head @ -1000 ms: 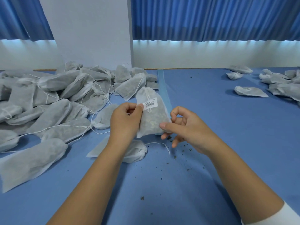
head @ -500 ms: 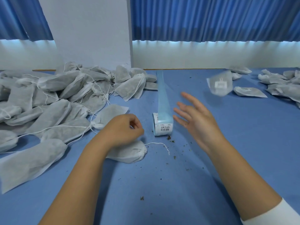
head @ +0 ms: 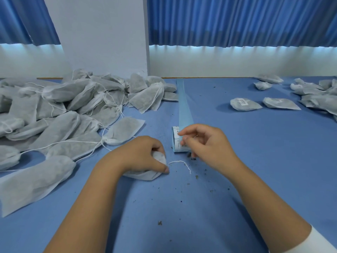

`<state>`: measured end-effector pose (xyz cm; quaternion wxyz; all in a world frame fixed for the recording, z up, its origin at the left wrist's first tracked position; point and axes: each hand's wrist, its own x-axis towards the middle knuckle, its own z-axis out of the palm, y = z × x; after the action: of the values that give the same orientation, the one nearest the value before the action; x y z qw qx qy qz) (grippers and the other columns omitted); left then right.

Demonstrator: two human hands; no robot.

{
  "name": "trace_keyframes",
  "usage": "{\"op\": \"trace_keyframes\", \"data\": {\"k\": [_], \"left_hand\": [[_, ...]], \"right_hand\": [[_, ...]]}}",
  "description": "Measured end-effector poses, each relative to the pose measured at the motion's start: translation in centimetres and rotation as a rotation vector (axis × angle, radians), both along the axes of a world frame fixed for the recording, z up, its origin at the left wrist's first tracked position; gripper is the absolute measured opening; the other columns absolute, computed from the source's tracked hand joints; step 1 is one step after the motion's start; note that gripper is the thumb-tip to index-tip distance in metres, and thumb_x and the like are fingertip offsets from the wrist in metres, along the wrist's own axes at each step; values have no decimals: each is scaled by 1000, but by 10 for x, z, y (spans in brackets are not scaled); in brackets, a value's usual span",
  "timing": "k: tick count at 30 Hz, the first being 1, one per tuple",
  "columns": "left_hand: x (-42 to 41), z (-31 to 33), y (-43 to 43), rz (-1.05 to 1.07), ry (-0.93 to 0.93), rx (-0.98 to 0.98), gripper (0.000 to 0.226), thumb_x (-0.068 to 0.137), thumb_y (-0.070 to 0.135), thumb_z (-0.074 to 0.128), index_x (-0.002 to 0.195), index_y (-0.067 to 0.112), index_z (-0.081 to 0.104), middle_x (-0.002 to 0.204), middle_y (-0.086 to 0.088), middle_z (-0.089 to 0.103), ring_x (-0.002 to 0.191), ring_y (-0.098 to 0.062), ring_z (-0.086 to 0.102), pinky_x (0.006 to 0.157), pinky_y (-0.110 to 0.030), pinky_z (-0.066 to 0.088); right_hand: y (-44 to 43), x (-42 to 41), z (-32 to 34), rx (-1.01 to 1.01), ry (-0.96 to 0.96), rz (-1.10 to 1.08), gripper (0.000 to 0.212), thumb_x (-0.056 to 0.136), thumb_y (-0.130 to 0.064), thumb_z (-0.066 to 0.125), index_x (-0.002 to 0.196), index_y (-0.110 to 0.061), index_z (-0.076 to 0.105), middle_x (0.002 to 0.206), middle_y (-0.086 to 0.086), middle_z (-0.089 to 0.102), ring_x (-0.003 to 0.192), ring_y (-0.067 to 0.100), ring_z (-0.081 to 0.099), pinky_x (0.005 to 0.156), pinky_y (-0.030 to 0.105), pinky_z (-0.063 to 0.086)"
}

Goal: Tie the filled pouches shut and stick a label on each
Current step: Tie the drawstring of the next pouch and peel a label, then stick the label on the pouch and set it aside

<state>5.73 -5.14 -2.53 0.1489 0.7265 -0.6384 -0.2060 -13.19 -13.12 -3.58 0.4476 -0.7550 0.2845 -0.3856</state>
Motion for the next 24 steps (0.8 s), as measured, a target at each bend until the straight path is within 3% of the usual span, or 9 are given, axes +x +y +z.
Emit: {"op": "trace_keyframes", "data": {"k": [3, 5, 7, 9, 12, 15, 19, 22, 24], "left_hand": [[-5, 3, 1, -38, 166, -90, 28, 65, 45, 87, 82, 30, 70, 81, 18, 68, 77, 0, 62, 75, -26, 51], [-6, 5, 3, -50, 247, -130, 25, 67, 41, 88, 81, 28, 72, 83, 12, 70, 81, -7, 65, 80, -34, 53], [-5, 7, 3, -50, 329, -190, 22, 70, 32, 89, 81, 24, 72, 83, 6, 72, 82, -12, 67, 82, -38, 54], [-4, 9, 3, -51, 403, -254, 20, 72, 26, 89, 82, 21, 72, 82, 3, 72, 78, -10, 67, 79, -35, 55], [-3, 9, 2, -54, 449, -306, 18, 74, 24, 87, 82, 20, 71, 81, 0, 72, 74, -7, 65, 72, -28, 54], [-3, 8, 2, -33, 422, -318, 20, 75, 26, 86, 82, 21, 69, 81, 2, 71, 75, -10, 66, 73, -29, 53], [-1, 6, 1, 2, 371, -345, 21, 77, 27, 84, 88, 24, 67, 85, 9, 69, 80, -9, 64, 74, -23, 51], [0, 6, 2, -8, 283, -388, 22, 83, 10, 74, 95, 28, 69, 94, 13, 67, 89, -1, 60, 79, -13, 45], [-1, 8, 4, -38, 200, -378, 28, 83, 3, 66, 90, 29, 71, 95, 12, 66, 91, 0, 58, 81, -13, 43]], "right_hand": [[7, 1, -3, 45, 166, 175, 38, 84, 0, 55, 99, -32, 69, 73, -11, 71, 45, 16, 57, 47, 24, 49], [8, 1, -2, 159, 174, 257, 48, 73, -3, 49, 109, -30, 63, 99, -14, 72, 48, 20, 62, 48, 28, 51], [7, 1, -1, 265, 182, 294, 53, 67, -8, 50, 116, -29, 55, 118, -10, 65, 55, 25, 66, 51, 31, 54], [6, 1, -3, 323, 233, 350, 55, 70, -8, 51, 122, -26, 48, 119, -2, 63, 65, 32, 70, 60, 38, 59], [8, 3, -6, 360, 242, 399, 47, 79, -9, 54, 125, -21, 48, 99, 4, 69, 76, 33, 72, 72, 46, 60], [7, 3, -4, 319, 231, 368, 29, 90, -13, 62, 117, -20, 56, 79, 4, 73, 66, 20, 69, 63, 32, 57], [1, -3, 1, 243, 299, 242, 10, 92, -18, 63, 94, -19, 72, 56, -1, 57, 48, 11, 50, 46, 19, 42], [-1, -4, 5, 245, 303, 187, 13, 84, -28, 65, 81, -22, 76, 54, 1, 40, 50, 15, 34, 44, 20, 31], [-2, -6, 7, 234, 254, 180, 16, 85, -28, 62, 79, -24, 76, 51, -6, 38, 49, 13, 29, 45, 20, 27]]}}
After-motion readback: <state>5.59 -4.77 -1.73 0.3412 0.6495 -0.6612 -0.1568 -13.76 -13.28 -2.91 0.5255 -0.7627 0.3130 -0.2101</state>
